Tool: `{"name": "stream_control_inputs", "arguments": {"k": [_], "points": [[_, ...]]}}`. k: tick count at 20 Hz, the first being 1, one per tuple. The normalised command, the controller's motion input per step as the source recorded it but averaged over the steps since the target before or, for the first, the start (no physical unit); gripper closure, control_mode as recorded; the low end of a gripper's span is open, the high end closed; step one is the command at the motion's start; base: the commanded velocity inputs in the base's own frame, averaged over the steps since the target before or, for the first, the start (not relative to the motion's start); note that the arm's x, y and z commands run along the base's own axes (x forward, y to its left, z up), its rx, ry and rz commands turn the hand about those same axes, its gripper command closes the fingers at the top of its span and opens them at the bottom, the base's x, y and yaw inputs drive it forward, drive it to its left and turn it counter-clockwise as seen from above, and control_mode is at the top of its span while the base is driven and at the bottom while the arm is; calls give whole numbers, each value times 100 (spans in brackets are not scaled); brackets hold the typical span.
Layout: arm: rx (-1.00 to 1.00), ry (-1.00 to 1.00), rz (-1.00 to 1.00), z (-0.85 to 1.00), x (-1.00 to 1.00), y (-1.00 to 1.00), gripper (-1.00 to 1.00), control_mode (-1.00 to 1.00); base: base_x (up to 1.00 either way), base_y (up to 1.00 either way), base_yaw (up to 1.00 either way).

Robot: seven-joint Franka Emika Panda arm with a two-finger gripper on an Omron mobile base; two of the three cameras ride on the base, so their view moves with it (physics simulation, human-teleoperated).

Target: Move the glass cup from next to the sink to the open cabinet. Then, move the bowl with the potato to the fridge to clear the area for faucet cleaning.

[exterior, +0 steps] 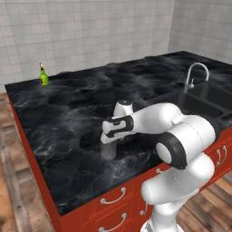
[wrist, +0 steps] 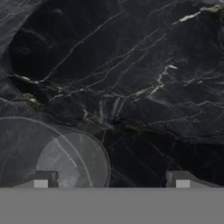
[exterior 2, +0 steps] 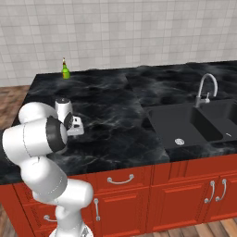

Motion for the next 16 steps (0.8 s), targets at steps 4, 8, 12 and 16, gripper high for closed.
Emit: {"name": "stream_control_inputs", "arguments": {"k": [4, 8, 12, 16], "points": [[0, -2, 0, -4, 0, 0, 100, -100, 0, 0, 0], [0, 0, 0, 0, -6, 0, 100, -100, 0, 0, 0], [0, -1, 0, 0, -31, 0, 100, -100, 0, 0, 0], [1, -4, 0, 4, -35, 0, 100, -100, 0, 0, 0]]}}
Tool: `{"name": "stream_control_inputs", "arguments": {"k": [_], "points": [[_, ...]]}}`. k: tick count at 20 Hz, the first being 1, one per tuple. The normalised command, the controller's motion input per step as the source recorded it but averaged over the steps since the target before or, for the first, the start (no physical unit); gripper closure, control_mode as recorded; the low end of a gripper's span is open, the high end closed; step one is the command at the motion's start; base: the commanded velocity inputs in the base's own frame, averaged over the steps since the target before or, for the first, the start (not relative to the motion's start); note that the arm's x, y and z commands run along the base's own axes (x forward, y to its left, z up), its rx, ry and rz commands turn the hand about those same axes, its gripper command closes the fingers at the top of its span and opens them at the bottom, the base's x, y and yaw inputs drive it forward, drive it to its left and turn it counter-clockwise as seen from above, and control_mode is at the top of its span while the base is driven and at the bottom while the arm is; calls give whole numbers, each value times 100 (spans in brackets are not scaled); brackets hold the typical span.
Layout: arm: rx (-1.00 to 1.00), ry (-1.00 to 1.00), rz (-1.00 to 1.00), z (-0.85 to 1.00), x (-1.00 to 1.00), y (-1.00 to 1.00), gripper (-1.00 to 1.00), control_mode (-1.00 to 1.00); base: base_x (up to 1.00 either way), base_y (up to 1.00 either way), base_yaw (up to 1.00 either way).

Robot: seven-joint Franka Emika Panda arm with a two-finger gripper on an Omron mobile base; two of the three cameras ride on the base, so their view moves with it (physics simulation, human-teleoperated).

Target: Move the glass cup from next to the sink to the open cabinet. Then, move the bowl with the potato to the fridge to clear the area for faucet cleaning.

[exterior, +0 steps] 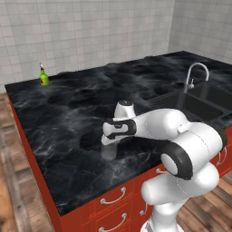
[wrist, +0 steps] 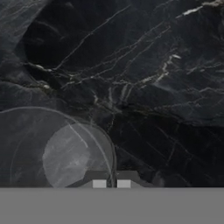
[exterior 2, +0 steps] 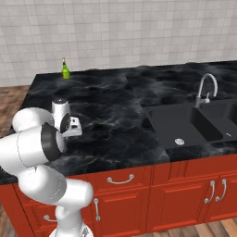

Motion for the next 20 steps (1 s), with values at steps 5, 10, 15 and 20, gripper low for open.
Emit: {"name": "stream_control_inputs", "arguments": {"k": [5, 10, 15, 20], "points": [[19, -19, -17, 78, -64, -12, 100, -100, 0, 0, 0], [16, -29, -27, 100, -81, -10, 100, -100, 0, 0, 0], [11, -21, -30, 80, -61, -3, 100, 100, -19, 0, -11], [0, 0, 0, 0, 0, 0, 100, 100, -89, 0, -59]]}}
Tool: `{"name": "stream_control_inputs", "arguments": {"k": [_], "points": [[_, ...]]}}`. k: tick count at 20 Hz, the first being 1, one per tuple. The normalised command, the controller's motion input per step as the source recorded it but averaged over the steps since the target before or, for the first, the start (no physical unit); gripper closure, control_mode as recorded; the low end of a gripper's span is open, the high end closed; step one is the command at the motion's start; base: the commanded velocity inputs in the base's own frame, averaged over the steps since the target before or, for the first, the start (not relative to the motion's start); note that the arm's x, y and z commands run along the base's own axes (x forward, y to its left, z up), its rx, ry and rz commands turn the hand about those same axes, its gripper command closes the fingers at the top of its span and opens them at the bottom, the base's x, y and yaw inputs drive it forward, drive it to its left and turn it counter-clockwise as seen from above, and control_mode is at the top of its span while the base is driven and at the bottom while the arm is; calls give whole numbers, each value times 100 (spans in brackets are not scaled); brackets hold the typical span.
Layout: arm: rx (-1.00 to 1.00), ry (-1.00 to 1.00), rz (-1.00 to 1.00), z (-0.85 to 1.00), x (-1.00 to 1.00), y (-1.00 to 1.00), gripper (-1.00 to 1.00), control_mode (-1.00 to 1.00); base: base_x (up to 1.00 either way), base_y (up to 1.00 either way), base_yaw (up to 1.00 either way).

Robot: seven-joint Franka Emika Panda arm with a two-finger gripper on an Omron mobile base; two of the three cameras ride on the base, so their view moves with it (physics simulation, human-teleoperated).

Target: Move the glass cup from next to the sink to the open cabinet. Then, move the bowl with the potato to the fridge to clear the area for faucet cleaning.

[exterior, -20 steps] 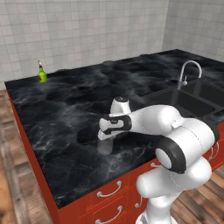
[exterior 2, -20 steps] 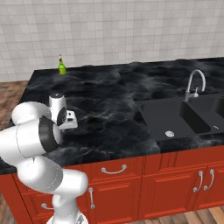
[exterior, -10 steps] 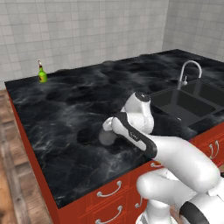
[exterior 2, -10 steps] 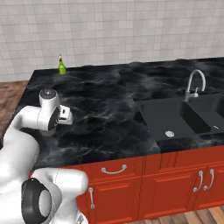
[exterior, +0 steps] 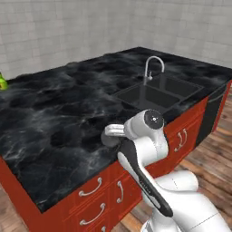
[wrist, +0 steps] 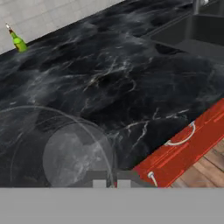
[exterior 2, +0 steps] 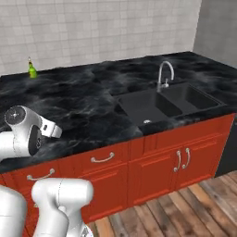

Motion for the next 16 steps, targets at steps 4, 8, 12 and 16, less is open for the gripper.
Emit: {"name": "stream_control_inputs", "arguments": {"k": [4, 8, 12, 16], "points": [[0, 0, 0, 0, 0, 0, 100, 100, -79, 0, -66], [0, 0, 0, 0, 0, 0, 100, 100, -46, -16, -71], [0, 0, 0, 0, 0, 0, 100, 100, -3, -24, -81], [0, 0, 0, 0, 0, 0, 100, 100, 0, -21, -94]]}}
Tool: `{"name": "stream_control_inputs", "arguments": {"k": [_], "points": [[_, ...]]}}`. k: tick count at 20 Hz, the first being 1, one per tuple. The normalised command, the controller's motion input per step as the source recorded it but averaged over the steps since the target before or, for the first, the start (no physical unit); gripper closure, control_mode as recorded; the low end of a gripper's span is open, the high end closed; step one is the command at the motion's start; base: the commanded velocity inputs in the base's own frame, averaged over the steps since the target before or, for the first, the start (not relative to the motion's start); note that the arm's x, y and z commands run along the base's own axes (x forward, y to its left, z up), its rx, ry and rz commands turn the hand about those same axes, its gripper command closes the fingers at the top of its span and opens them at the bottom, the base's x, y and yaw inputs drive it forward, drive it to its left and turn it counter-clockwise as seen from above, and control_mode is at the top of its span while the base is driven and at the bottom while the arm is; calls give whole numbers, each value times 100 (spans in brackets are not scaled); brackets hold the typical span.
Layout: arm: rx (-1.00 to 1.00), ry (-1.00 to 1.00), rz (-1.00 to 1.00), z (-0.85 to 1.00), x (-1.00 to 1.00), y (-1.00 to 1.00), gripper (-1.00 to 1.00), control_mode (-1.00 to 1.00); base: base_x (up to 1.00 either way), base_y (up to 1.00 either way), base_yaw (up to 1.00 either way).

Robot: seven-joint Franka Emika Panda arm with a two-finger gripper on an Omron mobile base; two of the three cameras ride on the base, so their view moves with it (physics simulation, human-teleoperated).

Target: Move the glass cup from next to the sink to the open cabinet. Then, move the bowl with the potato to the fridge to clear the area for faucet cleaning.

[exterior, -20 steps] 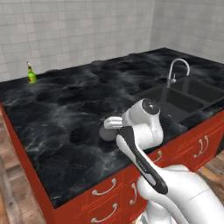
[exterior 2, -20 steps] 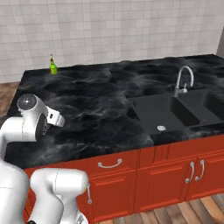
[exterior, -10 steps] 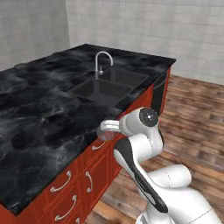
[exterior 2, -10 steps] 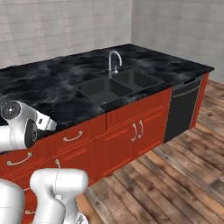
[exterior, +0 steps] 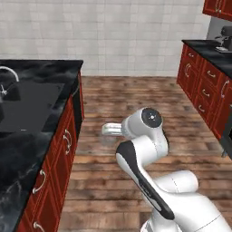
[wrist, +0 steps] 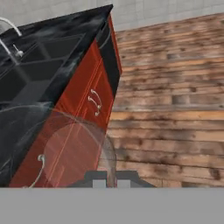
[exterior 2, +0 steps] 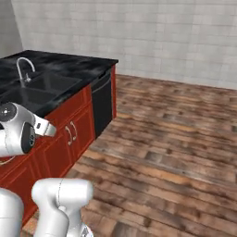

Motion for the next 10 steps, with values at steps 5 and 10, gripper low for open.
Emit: {"name": "stream_control_inputs", "arguments": {"k": [5, 10], "points": [[0, 0, 0, 0, 0, 0, 100, 100, 0, -21, -99], [0, 0, 0, 0, 0, 0, 100, 100, 21, -4, -94]]}}
